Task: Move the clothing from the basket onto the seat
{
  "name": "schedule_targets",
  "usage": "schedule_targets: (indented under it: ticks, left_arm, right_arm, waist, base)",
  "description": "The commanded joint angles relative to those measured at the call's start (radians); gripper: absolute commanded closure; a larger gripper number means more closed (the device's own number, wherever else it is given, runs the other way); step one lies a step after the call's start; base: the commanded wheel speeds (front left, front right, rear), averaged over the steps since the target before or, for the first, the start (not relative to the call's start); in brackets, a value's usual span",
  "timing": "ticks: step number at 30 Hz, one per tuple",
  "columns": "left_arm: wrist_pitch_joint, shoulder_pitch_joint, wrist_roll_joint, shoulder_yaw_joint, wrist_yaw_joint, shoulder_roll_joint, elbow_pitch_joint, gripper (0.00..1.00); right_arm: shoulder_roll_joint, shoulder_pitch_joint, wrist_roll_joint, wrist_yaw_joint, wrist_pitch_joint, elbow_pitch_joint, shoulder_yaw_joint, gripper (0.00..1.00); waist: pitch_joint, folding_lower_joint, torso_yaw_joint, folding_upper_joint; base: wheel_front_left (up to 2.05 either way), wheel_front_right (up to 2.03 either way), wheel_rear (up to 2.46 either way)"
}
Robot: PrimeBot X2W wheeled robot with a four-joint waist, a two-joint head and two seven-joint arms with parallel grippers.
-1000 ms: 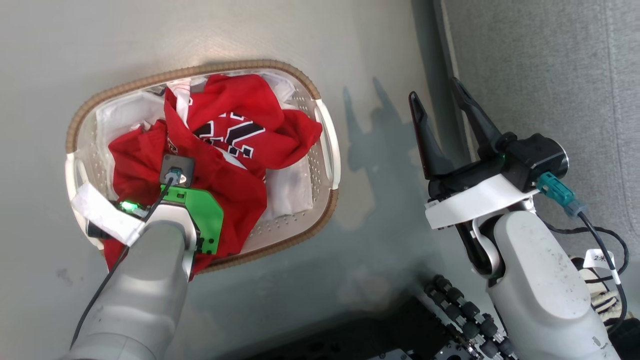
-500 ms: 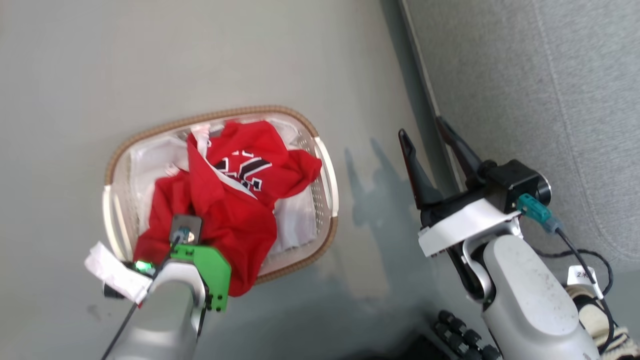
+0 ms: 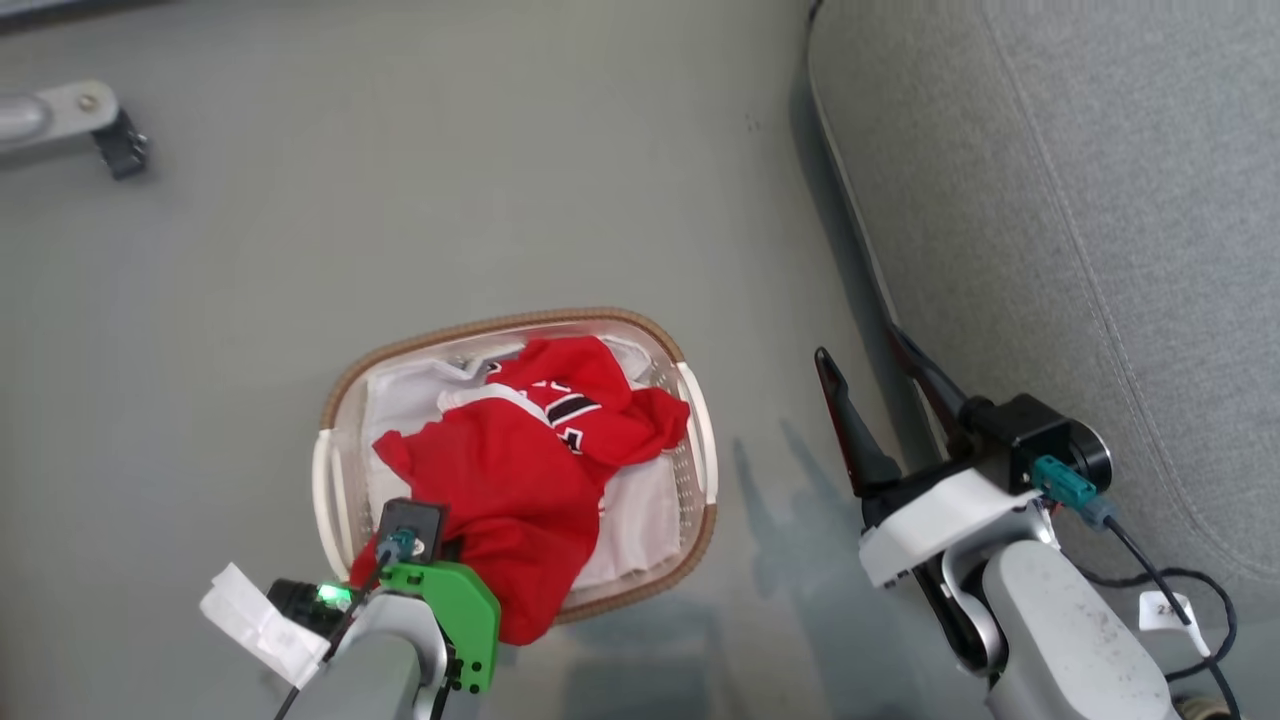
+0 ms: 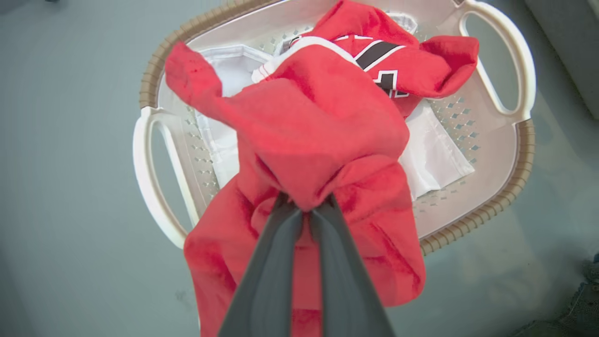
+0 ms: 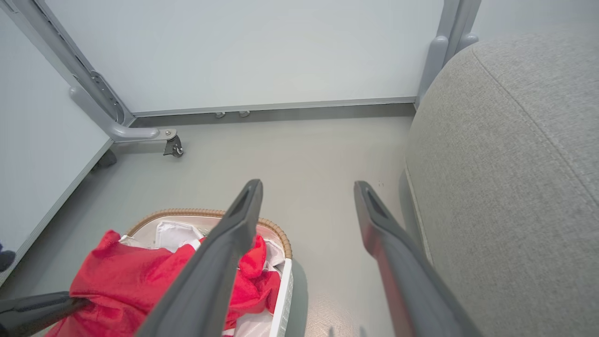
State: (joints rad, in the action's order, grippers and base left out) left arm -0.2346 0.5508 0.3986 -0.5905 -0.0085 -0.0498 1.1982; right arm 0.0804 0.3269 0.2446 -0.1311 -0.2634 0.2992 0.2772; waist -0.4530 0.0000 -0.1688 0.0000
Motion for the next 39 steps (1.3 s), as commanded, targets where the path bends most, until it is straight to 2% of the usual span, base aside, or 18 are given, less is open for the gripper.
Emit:
schedule_targets:
  ticks: [1, 13, 18, 39]
  left_arm:
    - [-0.008, -0.026, 0.018, -0.007, 0.006, -0.003, -0.012, 1.00]
    - [-0.032, -0.080, 0.104, -0.086, 0.021, -0.002, -0.174, 1.00]
    - [-0.032, -0.096, 0.072, -0.053, 0.031, -0.003, -0.273, 1.00]
    - [-0.032, -0.170, -0.042, 0.110, -0.045, -0.003, -0.640, 1.00]
  right_arm:
    - [0.011, -0.022, -0.004, 0.000, -0.002, 0.006, 0.002, 0.00]
    - [0.026, -0.113, 0.006, 0.001, -0.002, 0.037, 0.008, 0.00]
    - [0.024, -0.143, 0.007, 0.001, -0.002, 0.035, 0.002, 0.00]
    - [0.010, -0.215, 0.005, 0.001, -0.002, 0.043, -0.001, 0.00]
  waist:
    - [0.086, 0.0000, 0.060, 0.0000]
    - [0.252, 0.0000, 0.123, 0.0000]
    - [0.291, 0.0000, 0.133, 0.0000]
    - [0.387, 0.0000, 0.143, 0.0000]
  base:
    - [0.00, 0.00, 0.00]
    - [0.00, 0.00, 0.00]
    - [0.00, 0.00, 0.00]
    - [0.00, 0.00, 0.00]
